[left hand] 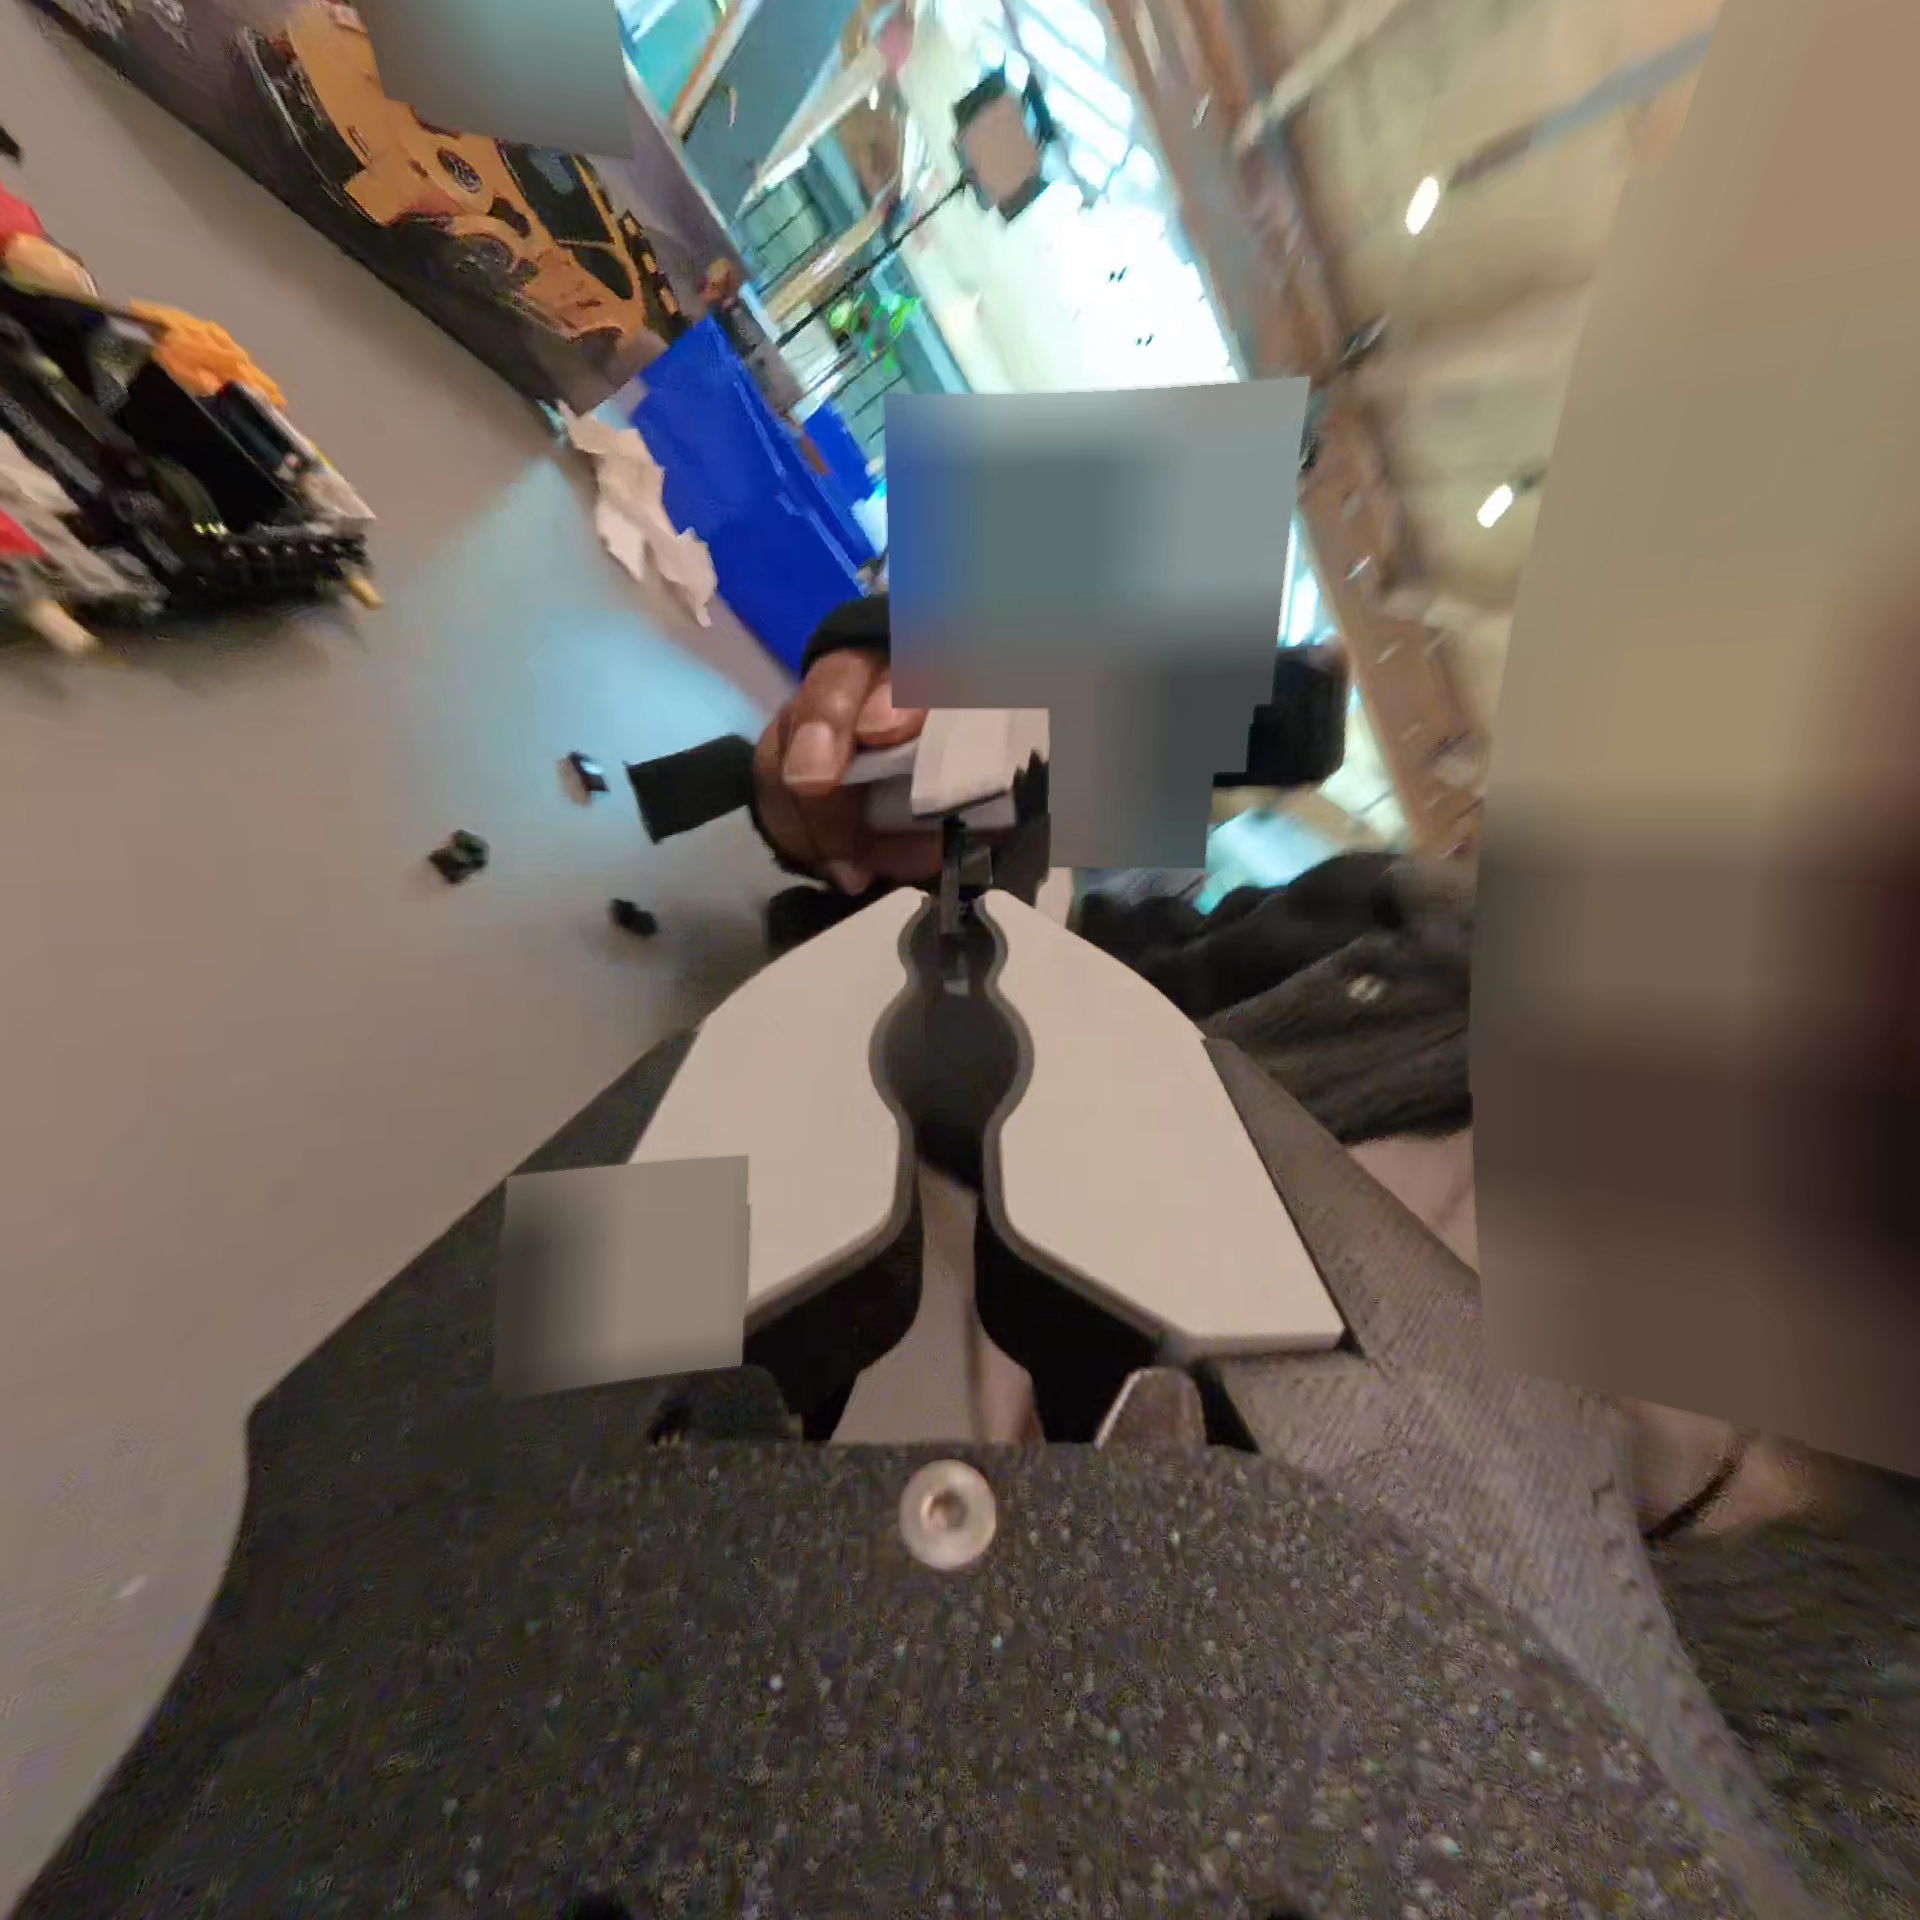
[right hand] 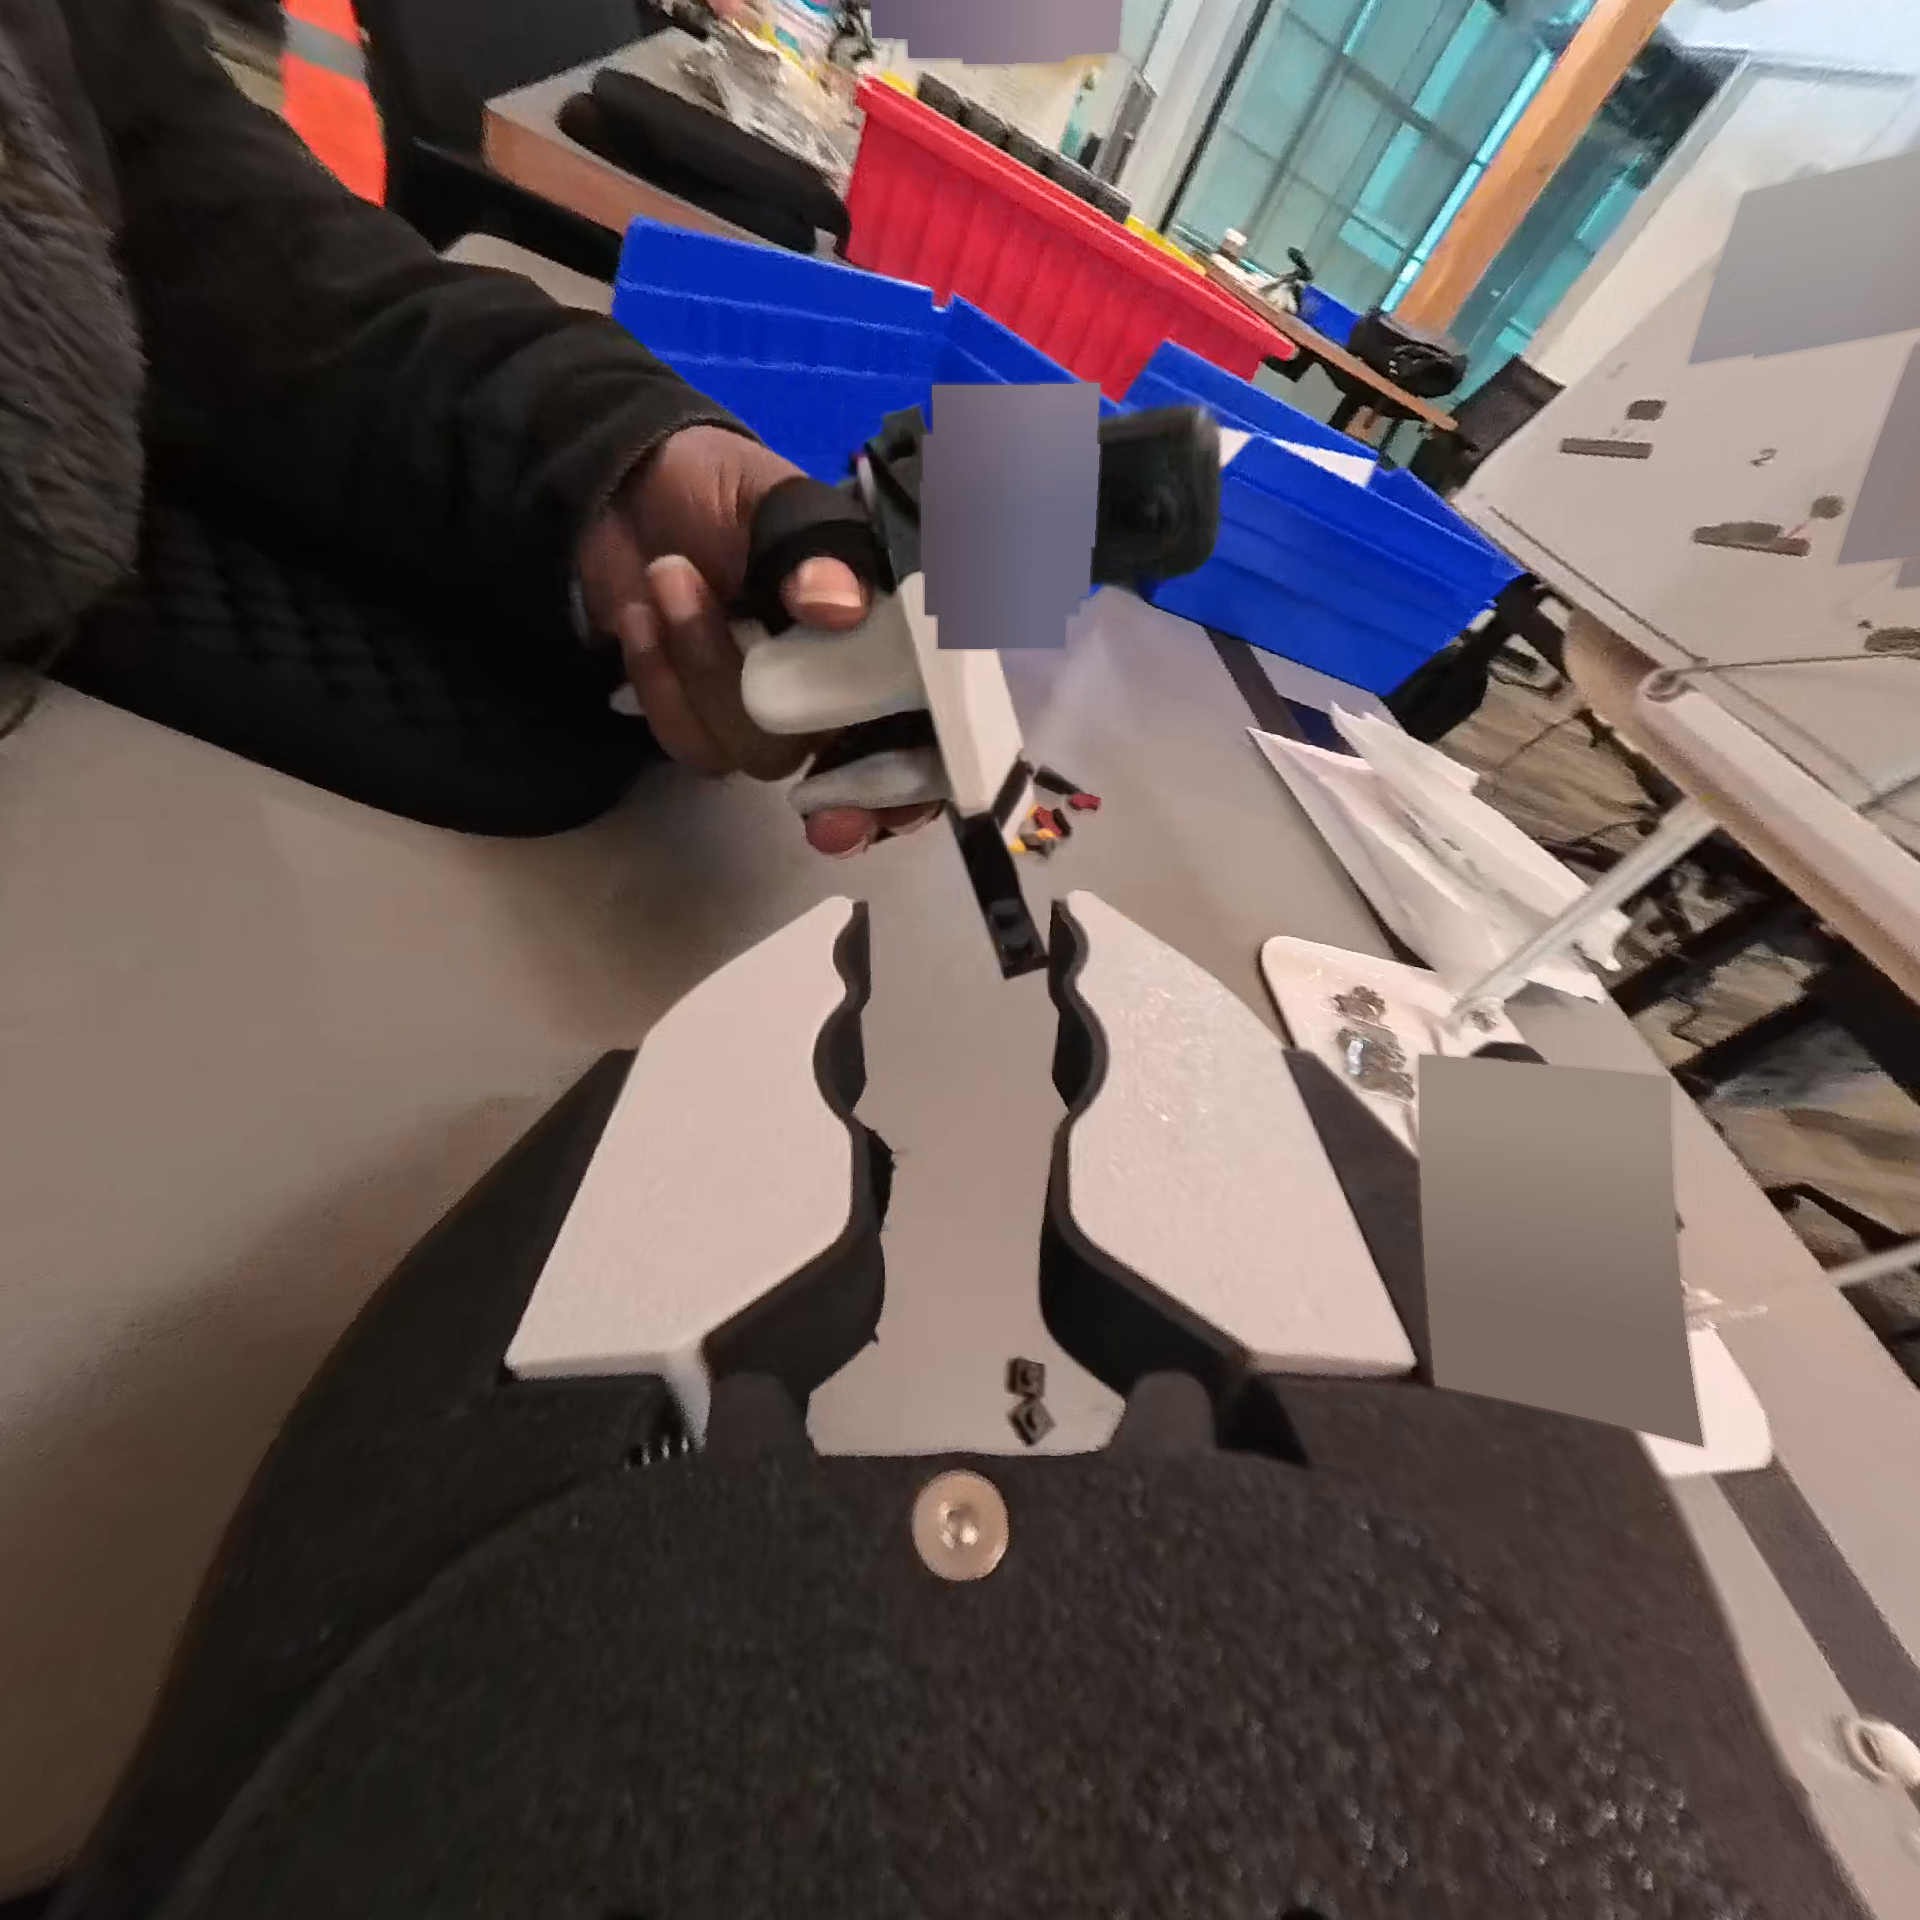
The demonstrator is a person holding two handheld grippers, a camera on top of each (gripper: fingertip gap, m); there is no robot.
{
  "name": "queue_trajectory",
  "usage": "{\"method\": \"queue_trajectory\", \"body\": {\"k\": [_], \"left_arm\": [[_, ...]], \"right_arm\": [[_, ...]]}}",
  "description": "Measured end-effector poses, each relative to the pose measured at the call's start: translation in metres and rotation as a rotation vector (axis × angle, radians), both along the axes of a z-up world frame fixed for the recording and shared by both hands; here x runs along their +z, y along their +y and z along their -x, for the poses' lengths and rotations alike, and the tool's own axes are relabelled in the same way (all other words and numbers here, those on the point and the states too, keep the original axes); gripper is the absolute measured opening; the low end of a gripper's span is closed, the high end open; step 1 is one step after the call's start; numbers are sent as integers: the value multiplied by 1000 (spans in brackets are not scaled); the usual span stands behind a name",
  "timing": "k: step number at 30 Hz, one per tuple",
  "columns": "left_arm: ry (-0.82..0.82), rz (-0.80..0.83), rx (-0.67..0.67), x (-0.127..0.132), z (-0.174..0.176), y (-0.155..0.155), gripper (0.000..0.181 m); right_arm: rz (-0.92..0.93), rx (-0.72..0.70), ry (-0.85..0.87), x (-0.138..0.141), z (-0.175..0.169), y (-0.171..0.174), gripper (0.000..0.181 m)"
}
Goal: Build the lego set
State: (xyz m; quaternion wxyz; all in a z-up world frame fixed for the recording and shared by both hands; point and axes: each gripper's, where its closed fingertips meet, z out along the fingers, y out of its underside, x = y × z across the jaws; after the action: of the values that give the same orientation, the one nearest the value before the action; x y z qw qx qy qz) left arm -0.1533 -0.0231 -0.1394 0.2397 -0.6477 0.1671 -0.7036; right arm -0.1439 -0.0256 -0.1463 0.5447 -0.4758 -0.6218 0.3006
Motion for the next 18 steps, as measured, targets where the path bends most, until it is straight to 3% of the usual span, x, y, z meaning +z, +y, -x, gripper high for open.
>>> {"method": "queue_trajectory", "body": {"k": [3,12,14,18], "left_arm": [[-66,109,-15,6,-5,3,5],[-90,133,-27,29,-41,-12,5],[-111,51,10,38,-45,-12,9],[-72,-264,96,52,-40,-15,21]], "right_arm": [[25,-38,26,9,-6,8,31],[29,44,14,28,-26,-8,7],[140,56,54,36,-31,-11,7],[448,113,151,53,-38,-16,7]]}}
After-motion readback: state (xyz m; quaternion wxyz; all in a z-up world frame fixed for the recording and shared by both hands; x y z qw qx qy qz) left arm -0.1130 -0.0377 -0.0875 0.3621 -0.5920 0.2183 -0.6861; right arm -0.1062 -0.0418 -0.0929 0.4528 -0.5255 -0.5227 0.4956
